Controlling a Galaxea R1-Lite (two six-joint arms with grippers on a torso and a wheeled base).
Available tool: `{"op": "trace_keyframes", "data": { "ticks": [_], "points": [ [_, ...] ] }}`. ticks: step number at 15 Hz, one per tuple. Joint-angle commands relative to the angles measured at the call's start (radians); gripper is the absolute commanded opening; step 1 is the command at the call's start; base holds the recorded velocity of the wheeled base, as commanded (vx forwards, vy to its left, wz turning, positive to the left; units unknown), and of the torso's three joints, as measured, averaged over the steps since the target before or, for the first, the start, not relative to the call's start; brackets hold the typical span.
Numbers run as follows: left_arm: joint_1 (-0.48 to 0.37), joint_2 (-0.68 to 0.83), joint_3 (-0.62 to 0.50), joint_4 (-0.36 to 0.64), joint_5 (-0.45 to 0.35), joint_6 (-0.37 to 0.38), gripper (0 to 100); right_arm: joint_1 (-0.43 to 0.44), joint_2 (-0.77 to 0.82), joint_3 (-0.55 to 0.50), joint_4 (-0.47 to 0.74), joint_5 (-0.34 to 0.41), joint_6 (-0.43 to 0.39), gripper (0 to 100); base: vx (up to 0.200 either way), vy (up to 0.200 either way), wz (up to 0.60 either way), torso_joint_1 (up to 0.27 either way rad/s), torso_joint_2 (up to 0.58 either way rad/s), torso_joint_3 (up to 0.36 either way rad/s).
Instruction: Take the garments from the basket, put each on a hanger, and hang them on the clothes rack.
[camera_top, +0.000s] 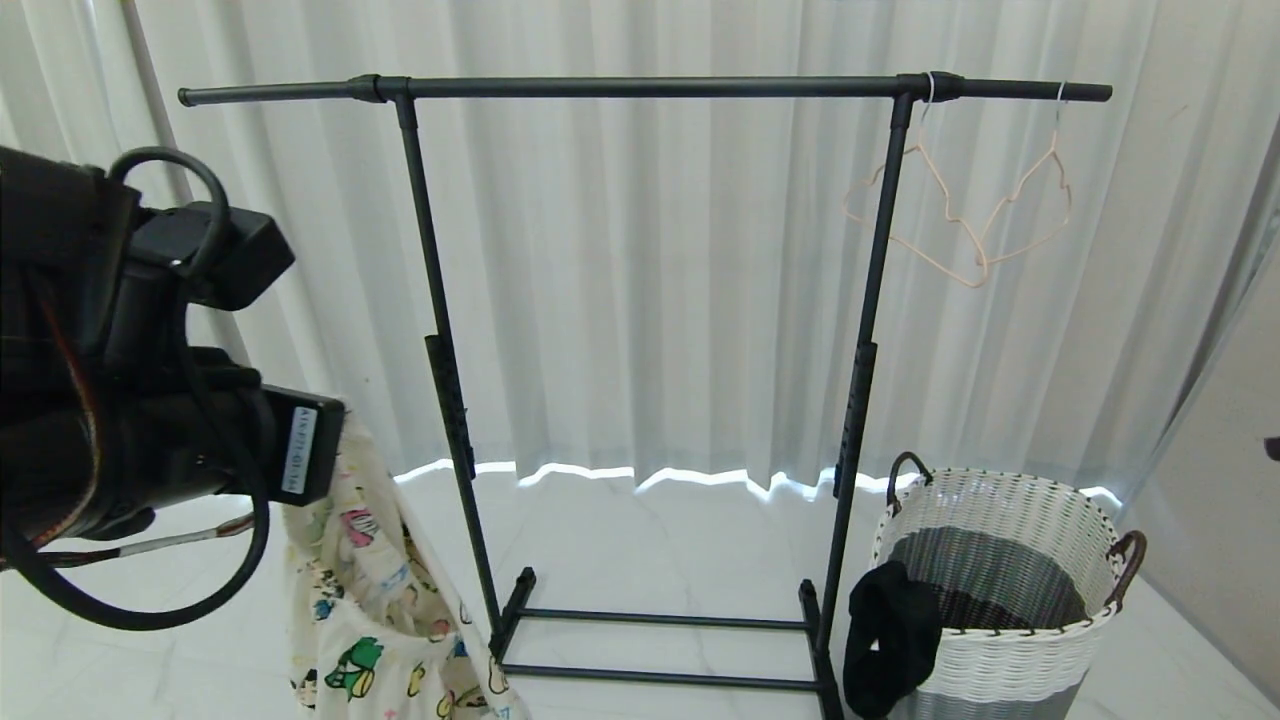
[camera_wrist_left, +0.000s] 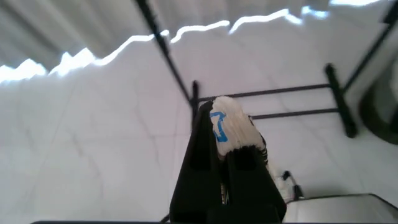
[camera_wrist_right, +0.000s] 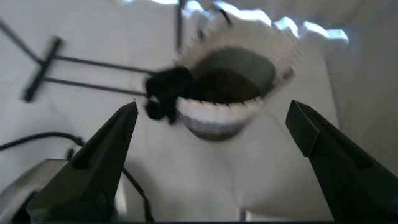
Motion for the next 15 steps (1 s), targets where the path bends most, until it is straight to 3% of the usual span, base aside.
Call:
{"op": "trace_keyframes", "data": {
  "ticks": [1, 4, 10, 15],
  "points": [
    [0.175, -0.087, 0.081, -0.002, 0.001, 0.033, 0, -0.065, -0.013, 0.039, 0.014, -0.026, -0.025, 100, 0.0, 0.0, 0.0, 0.0, 0.0, 0.0],
    [0.31, -0.096, 0.113, -0.022, -0.012, 0.096, 0, -0.065, -0.016, 0.076, -0.037, -0.112, -0.098, 100, 0.0, 0.0, 0.0, 0.0, 0.0, 0.0],
    [0.321, -0.099, 0.171, -0.094, -0.02, 0.099, 0, -0.12, 0.032, 0.098, -0.17, -0.132, -0.102, 100, 0.0, 0.0, 0.0, 0.006, -0.02, -0.013],
    [0.32, -0.099, 0.181, -0.103, -0.02, 0.1, 0, -0.125, 0.069, 0.091, -0.245, -0.132, -0.1, 100, 0.0, 0.0, 0.0, 0.11, -0.37, -0.243]
  ]
}}
